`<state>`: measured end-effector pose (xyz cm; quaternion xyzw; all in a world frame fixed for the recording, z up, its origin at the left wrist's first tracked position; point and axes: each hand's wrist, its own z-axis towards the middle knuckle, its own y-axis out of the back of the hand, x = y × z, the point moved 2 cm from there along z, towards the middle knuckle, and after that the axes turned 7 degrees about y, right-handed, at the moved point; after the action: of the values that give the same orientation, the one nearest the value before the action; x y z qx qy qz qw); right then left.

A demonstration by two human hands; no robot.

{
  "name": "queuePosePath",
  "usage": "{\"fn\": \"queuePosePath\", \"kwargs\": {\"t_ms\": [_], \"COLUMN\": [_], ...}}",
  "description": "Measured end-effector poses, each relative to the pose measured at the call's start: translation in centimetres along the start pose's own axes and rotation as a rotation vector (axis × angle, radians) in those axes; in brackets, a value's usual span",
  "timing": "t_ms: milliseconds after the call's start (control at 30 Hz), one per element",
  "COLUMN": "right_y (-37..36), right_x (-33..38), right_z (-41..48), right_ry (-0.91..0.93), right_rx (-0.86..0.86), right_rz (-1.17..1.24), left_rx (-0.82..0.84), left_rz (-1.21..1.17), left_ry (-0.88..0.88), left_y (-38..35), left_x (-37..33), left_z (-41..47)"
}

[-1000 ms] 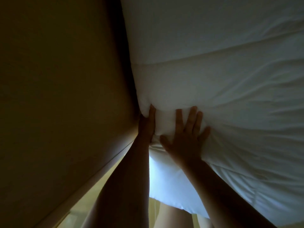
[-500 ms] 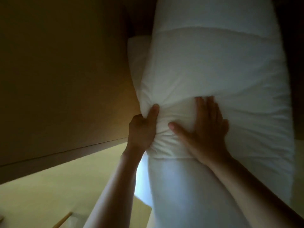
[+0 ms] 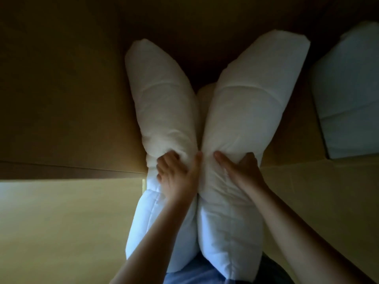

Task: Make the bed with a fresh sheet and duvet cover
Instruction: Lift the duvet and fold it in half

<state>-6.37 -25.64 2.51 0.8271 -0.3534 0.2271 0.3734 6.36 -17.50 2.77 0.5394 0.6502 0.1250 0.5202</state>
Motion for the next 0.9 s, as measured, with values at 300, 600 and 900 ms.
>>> {"fn": "queuePosePath", "kwargs": {"t_ms": [300, 600, 900], "right_y": [-3.4, -2.6, 5.3], "right_x": [-0.9, -5.5, -9.9], "right_z": [-1.8, 1.1, -7.0], "right_ry": [0.032, 0.021, 0.425], "right_rx": [0.007, -0.233, 0.002], "right_rz": [-0.146, -0.029, -0.084], "left_rx": [0.128, 0.186, 0.164], "left_rz": [-0.007, 0.219, 0.071], "left_ry": [0.303, 0.177, -0.069], "left_y": [-0.6, -0.9, 3.9], "left_x": [3.1, 5.0, 6.6], "left_z": [3.1, 3.7, -8.8]}}
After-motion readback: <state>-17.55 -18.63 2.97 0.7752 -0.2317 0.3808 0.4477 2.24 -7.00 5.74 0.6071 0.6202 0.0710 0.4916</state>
